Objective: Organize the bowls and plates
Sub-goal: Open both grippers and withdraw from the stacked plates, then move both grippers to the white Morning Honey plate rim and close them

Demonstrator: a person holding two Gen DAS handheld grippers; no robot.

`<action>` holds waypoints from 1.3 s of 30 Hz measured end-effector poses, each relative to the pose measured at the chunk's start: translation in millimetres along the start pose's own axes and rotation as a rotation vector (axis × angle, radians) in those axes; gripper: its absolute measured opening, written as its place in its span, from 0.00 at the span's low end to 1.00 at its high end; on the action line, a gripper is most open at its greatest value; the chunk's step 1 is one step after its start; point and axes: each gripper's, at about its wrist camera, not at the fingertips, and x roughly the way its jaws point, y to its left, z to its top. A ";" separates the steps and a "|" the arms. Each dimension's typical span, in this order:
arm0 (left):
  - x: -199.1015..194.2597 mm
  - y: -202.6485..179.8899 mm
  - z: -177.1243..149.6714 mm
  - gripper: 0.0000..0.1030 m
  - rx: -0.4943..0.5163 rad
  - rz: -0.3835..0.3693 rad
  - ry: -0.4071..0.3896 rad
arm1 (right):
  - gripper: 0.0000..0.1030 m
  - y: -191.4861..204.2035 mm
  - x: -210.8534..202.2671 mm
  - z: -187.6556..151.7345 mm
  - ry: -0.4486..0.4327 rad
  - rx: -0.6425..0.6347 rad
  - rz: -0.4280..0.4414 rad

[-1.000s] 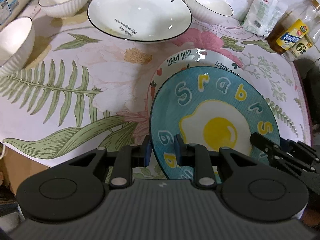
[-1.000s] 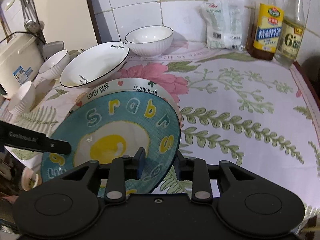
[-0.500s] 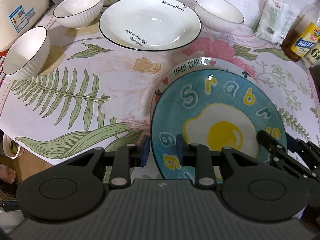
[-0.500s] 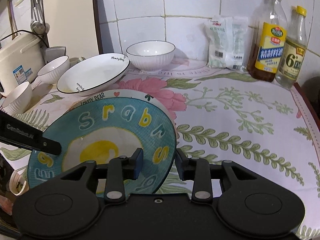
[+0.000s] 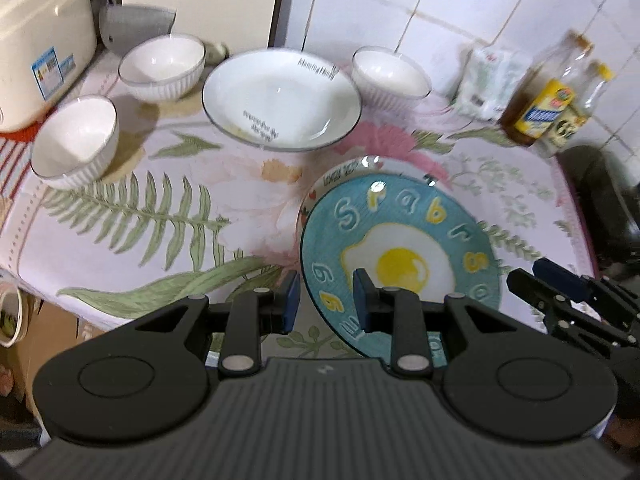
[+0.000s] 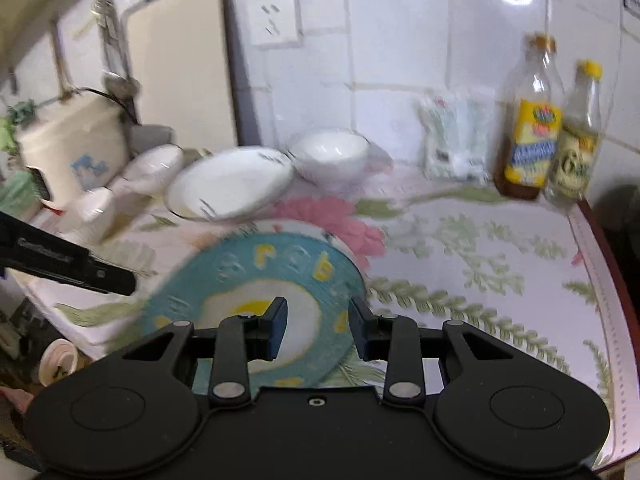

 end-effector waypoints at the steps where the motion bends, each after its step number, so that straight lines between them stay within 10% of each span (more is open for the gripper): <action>1: -6.8 0.7 1.0 0.29 0.005 -0.003 -0.010 | 0.38 3.9 -8.2 5.3 -0.010 -0.008 0.021; 16: -62.8 24.7 7.6 0.45 0.032 0.039 -0.112 | 0.54 49.1 -44.6 64.8 -0.081 -0.010 0.246; 39: 21.8 69.3 79.0 0.67 -0.026 0.055 -0.140 | 0.70 38.9 86.3 107.6 -0.020 0.132 0.384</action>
